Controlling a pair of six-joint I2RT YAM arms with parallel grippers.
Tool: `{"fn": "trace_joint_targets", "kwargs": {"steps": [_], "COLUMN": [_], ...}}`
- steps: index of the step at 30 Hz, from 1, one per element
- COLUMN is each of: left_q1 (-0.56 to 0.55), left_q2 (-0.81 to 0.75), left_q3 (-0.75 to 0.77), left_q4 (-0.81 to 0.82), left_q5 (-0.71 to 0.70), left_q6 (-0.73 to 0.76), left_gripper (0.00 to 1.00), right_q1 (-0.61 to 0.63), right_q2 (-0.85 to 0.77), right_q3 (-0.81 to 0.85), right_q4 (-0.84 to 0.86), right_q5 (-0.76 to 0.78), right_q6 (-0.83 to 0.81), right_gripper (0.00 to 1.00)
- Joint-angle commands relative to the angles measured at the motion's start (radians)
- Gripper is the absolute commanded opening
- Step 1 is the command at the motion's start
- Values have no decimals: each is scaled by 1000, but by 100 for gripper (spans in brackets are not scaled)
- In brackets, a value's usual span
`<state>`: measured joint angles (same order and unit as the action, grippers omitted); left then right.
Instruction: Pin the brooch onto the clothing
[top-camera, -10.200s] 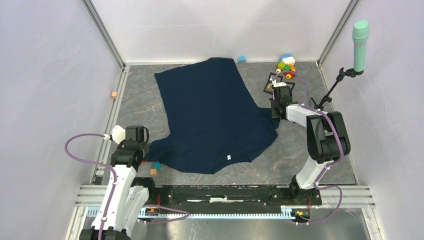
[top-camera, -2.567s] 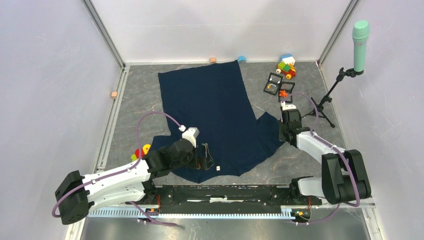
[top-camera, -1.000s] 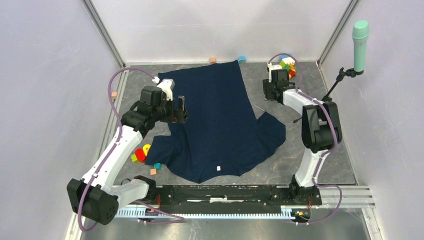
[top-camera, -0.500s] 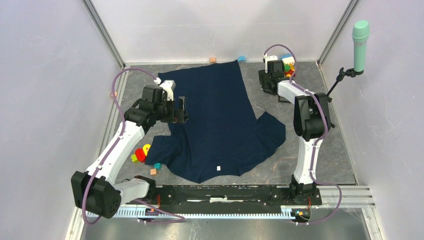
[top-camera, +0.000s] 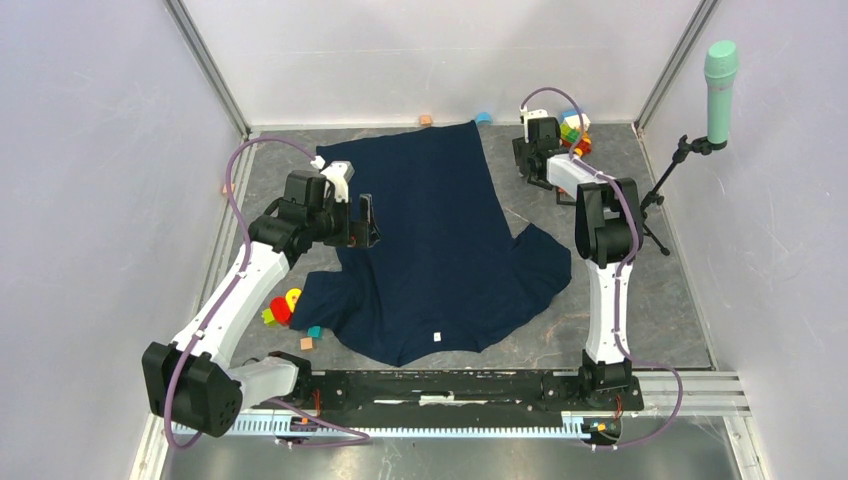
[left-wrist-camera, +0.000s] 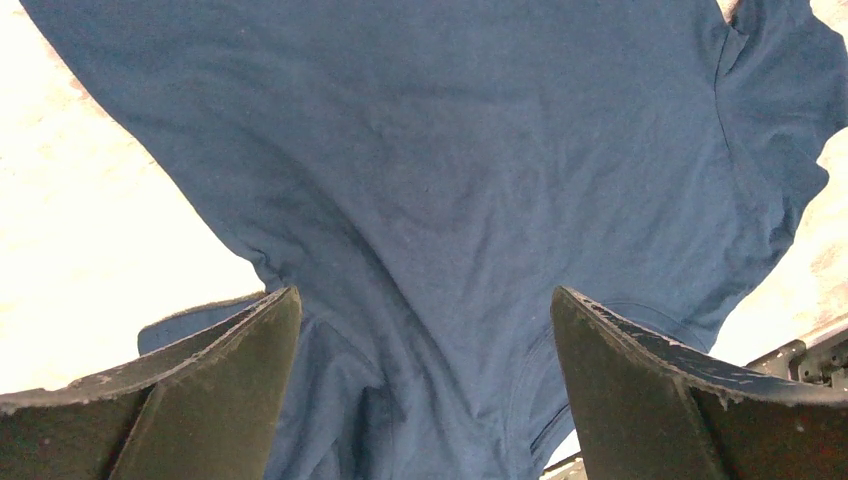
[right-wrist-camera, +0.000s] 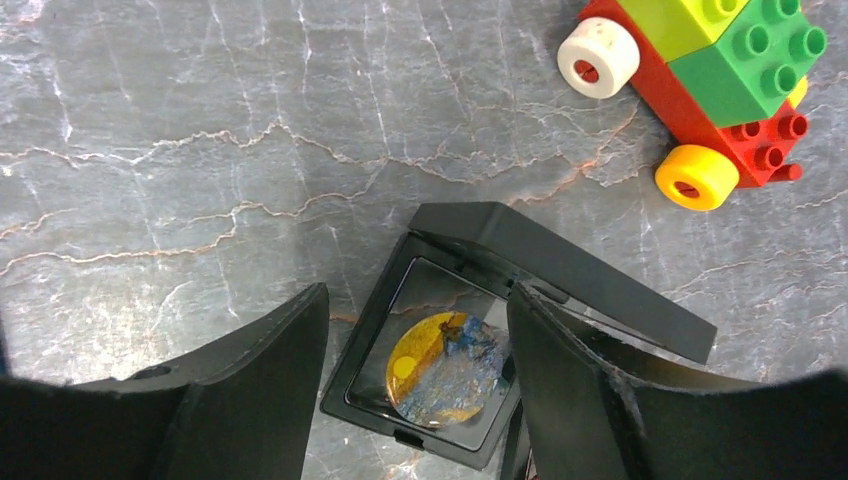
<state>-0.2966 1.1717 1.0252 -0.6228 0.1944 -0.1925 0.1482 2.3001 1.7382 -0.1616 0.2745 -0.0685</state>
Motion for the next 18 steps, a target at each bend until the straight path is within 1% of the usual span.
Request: {"fn": "trace_joint_targets", "kwargs": {"steps": [1,6,10,18], "left_q1": [2,2,2,2], "left_q2": [4,2,1,-1], "left_q3": [-2,-4,-4,-5], "left_q4": [28,29,29,31], "left_q5": [36,37,37,43], "left_q6": [27,27,26,25], "left_gripper": [100,100,100,100], "right_q1": [-4,-4,-4,-2], "right_q2": [27,-1,-53,-146], "right_q3": [51,-5,-92,-217], "right_q4": [-28,-30,-17,20], "right_q5": [28,39,29,-7], "right_q6": [5,36,67,124], "right_gripper": [70,66,63,62]}}
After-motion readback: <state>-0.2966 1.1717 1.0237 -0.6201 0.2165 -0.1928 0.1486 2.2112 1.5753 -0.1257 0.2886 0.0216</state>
